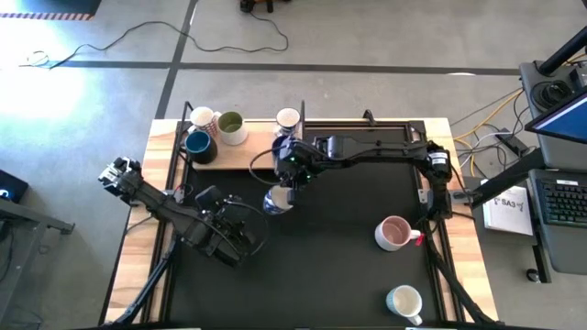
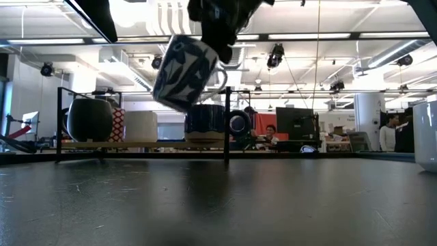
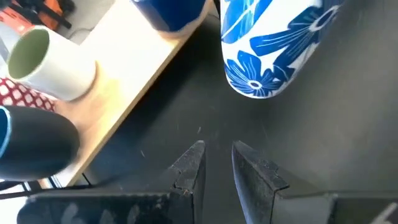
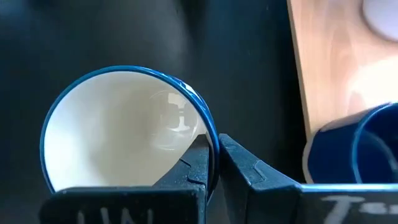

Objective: Place coffee mugs
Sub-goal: Put the blue patterned mug on the shelf

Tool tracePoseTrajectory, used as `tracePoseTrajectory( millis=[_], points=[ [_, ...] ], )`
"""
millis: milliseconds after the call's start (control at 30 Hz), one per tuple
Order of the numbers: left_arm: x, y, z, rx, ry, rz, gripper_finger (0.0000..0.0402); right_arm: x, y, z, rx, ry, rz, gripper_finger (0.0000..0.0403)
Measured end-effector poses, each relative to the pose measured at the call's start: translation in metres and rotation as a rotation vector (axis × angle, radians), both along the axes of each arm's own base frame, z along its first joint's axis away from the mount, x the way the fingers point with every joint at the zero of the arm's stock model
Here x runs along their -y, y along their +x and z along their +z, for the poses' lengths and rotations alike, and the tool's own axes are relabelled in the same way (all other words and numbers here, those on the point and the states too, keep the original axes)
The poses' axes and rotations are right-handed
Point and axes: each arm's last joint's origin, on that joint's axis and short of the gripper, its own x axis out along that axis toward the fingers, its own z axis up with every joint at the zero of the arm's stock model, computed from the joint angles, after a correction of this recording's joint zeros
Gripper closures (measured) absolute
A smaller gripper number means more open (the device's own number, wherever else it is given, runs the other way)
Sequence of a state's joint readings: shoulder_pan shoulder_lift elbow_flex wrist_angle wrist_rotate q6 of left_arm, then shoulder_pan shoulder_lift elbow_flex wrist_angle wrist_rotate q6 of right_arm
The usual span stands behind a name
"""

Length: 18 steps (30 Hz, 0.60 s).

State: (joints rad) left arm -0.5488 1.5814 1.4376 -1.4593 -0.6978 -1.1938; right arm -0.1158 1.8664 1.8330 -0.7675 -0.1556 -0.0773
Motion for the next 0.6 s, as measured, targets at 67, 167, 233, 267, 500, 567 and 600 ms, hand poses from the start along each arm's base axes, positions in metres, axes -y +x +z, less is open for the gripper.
tracePoseTrajectory(
  millis=[67,167,233,267,500,567,600],
  points=[
    [0.0,0.0,0.0,-0.004,-0.006,0.0,0.0339,0.0,-0.001,-0.008,-0.028,-0.007,-0.01,0.039],
    [0.0,0.0,0.0,-0.006,-0.005,-0.003,0.0339,0.004,-0.001,-0.022,-0.065,-0.09,-0.053,0.039],
    [0.0,0.0,0.0,-0.007,-0.004,-0.004,0.0339,0.01,0.001,-0.032,-0.091,-0.112,-0.067,0.039],
    [0.0,0.0,0.0,-0.007,-0.004,-0.005,0.0339,0.013,0.003,-0.037,-0.104,-0.112,-0.069,0.039],
    [0.0,0.0,0.0,-0.015,0.0,-0.014,0.0339,0.026,0.021,-0.06,-0.184,-0.132,-0.094,0.039],
    [0.0,0.0,0.0,-0.015,0.0,-0.014,0.0339,0.027,0.026,-0.06,-0.212,-0.136,-0.086,0.039],
    [0.0,0.0,0.0,-0.015,-0.001,-0.014,0.0339,0.027,0.027,-0.059,-0.224,-0.136,-0.081,0.039]
  ],
)
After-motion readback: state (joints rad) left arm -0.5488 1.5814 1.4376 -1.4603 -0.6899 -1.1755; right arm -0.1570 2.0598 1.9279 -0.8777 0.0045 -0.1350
